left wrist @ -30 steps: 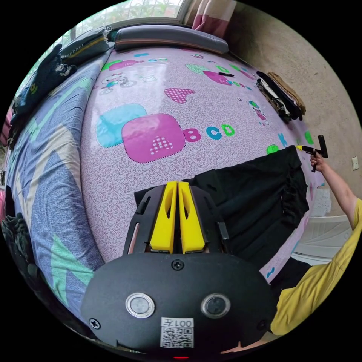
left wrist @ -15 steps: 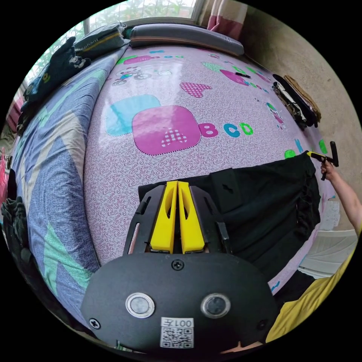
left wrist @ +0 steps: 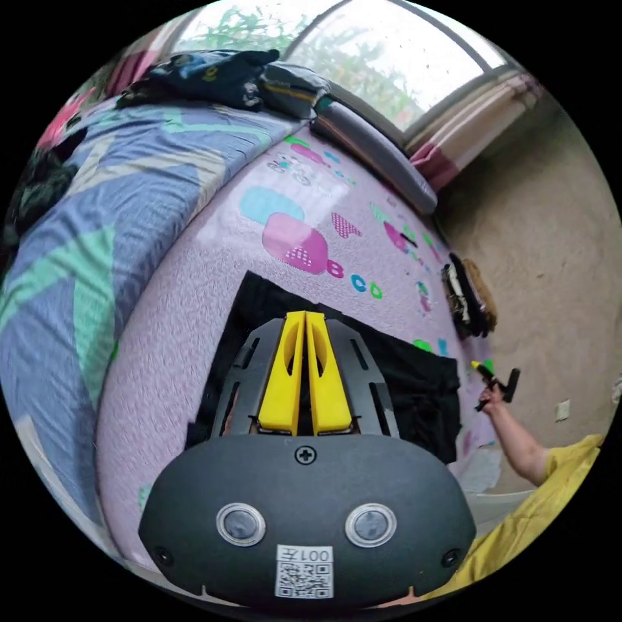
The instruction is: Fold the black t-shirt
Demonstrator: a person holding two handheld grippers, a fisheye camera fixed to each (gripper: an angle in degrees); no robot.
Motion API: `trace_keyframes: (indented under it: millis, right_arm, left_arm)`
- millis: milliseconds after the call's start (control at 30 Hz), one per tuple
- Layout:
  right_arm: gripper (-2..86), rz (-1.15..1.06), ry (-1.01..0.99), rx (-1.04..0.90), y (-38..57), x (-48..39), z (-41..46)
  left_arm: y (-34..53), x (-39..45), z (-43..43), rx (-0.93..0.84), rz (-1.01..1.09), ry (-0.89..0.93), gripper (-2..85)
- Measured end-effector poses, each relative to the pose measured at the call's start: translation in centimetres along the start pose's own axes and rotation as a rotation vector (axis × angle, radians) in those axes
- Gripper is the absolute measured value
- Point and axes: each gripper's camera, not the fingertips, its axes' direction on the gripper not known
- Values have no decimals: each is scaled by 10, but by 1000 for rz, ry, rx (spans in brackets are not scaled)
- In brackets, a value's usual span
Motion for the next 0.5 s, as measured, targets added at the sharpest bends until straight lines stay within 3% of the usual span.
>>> trace_keyframes:
  millis: [200, 500]
  right_arm:
    - [2, -148, -266, -92, -12, -32, 30]
    - [2, -649, -494, -371, -67, -215, 177]
  left_arm:
    - [95, -22, -45, 57, -172, 92, -13]
    - [178, -47, -53, 122, -304, 69, -14]
